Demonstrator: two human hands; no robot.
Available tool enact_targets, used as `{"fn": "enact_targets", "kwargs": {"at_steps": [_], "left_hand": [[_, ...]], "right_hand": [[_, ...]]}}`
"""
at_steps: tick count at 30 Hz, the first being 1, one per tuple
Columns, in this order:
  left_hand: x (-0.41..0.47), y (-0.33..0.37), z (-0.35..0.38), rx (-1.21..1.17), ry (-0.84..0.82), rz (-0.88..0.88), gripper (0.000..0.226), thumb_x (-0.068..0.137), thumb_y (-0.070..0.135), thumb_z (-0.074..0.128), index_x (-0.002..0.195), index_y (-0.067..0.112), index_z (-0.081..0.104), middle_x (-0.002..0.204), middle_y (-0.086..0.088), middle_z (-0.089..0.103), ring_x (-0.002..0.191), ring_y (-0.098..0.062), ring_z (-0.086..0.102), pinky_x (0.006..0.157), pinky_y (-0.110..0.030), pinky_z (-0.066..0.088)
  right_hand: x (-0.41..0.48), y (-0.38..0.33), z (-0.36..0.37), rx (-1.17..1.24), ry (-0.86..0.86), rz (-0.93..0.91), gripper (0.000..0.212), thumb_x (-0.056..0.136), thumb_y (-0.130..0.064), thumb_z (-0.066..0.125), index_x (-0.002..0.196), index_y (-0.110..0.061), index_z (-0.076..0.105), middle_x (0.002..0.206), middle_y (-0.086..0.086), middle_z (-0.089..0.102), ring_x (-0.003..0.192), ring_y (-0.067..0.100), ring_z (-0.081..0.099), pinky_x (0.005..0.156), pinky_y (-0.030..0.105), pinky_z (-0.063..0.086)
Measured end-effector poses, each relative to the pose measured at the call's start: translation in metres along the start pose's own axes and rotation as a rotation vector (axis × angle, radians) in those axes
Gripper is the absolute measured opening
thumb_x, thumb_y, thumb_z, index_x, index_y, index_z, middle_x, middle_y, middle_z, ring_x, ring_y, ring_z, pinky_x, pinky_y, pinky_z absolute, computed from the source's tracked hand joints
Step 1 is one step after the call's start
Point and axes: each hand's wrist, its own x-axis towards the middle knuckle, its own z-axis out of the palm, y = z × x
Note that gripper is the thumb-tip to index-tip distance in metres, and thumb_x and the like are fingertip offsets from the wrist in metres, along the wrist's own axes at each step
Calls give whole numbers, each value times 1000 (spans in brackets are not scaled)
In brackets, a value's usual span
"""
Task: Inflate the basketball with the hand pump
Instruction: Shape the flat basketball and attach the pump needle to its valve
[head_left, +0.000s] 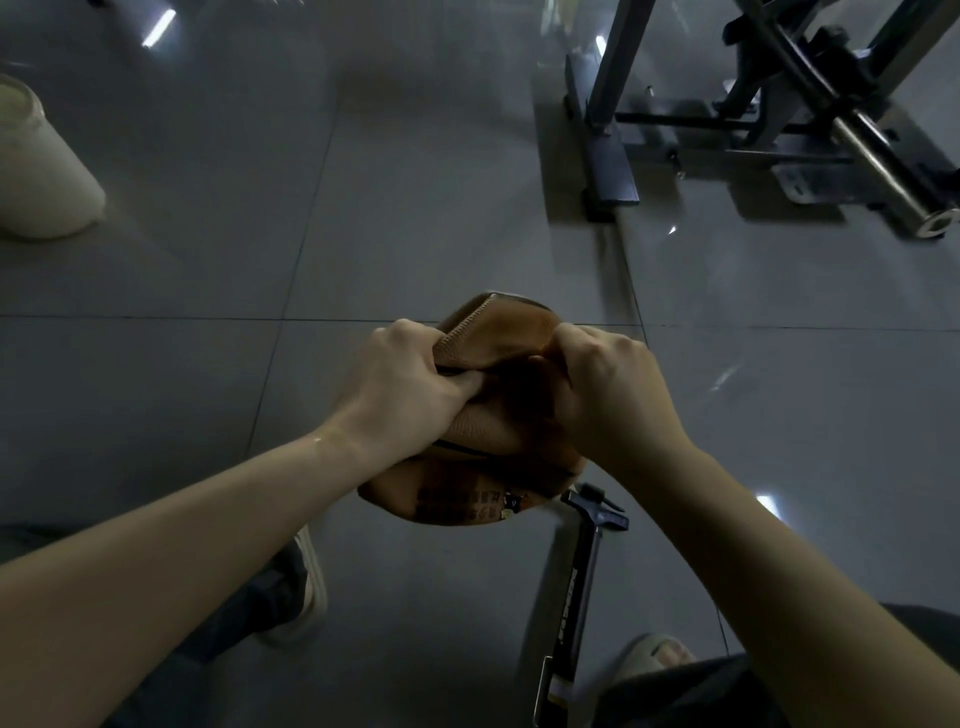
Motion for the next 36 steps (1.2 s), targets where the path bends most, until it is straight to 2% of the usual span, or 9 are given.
{"fn": "enact_targets", "kwargs": {"at_steps": [5,8,13,18,20,24,27,33,36], "left_hand": [[-4,0,-2,-51,20,-17,32,80,31,80,55,19,63,50,9,59,46,-5,56,45,-16,35],[-4,2,-5,-58,25,5,32,80,35,81,59,16,66,53,4,62,46,-8,58,43,-23,40],[4,5,-10,21,34,-20,42,79,37,82,52,17,58,46,7,53,40,-6,51,39,-15,31],[3,5,-8,165,54,-19,38,79,42,80,57,17,61,52,6,58,48,-8,56,42,-13,29],[2,6,-8,163,56,-23,37,79,42,80,58,16,63,53,5,59,50,-10,58,45,-17,32],[-2,10,-8,157,34,-28,35,82,39,78,59,17,63,56,4,60,51,-10,58,47,-20,34],[-6,12,-8,190,24,-6,37,84,40,76,57,19,61,54,7,57,49,-6,53,45,-14,28],[-12,14,-7,203,27,98,44,86,37,75,53,26,47,50,12,45,47,-5,44,49,-20,27],[-14,17,-6,212,33,134,48,87,37,74,53,29,41,50,14,42,47,-4,42,51,-19,27]], "right_hand": [[0,-1,5,35,35,19,31,96,-31,50,70,-15,49,61,-5,45,50,17,45,50,31,39],[1,4,3,55,53,4,33,98,-34,57,69,-17,53,60,-7,45,50,13,44,52,28,37],[-2,5,1,51,-9,-12,41,98,-48,49,77,-15,60,67,-6,52,55,16,51,54,30,42],[-13,5,-5,47,-95,-52,18,95,-24,58,81,-13,57,66,-3,54,53,18,51,52,37,47],[-12,2,-2,11,-69,-83,16,94,-23,55,83,-13,59,66,-5,53,51,16,50,50,34,46],[-11,-3,12,-128,-102,-57,11,86,-16,72,86,-12,62,68,0,60,53,18,51,50,31,47],[-14,-1,23,-107,-135,-48,10,90,-18,69,95,-12,64,73,1,62,57,17,55,55,35,54],[-20,0,32,8,-110,-27,11,90,-22,66,92,-12,65,72,-1,63,56,15,53,54,30,47],[-20,-4,32,130,-57,33,30,90,-37,50,89,-11,64,72,1,63,58,17,55,53,31,47]]}}
